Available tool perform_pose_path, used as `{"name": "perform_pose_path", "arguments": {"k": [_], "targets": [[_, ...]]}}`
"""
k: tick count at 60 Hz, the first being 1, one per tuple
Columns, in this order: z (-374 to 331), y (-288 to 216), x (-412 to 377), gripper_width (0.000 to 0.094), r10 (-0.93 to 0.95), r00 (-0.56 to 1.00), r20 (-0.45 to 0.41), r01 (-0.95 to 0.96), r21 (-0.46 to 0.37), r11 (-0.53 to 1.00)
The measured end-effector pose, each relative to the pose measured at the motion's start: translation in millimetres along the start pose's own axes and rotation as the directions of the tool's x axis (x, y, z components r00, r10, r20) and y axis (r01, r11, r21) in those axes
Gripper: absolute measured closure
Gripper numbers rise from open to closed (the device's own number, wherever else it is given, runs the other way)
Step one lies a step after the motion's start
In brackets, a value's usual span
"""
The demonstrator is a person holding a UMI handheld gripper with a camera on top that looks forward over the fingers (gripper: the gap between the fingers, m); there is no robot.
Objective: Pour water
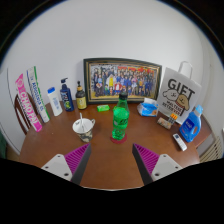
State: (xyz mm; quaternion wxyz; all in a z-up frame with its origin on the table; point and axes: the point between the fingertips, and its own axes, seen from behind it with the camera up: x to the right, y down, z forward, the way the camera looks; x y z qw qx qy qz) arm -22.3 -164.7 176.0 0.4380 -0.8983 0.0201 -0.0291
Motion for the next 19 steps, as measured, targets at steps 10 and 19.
{"name": "perform_pose_path", "arguments": {"k": [10,19], "targets": [[-19.7,8.9,-4.2,0.008,0.028,0.999,-0.018,-0.029,-0.013,1.0],[-29.6,5.8,-11.9,0.0083,0.019,0.999,-0.028,-0.019,0.002,1.0]]}}
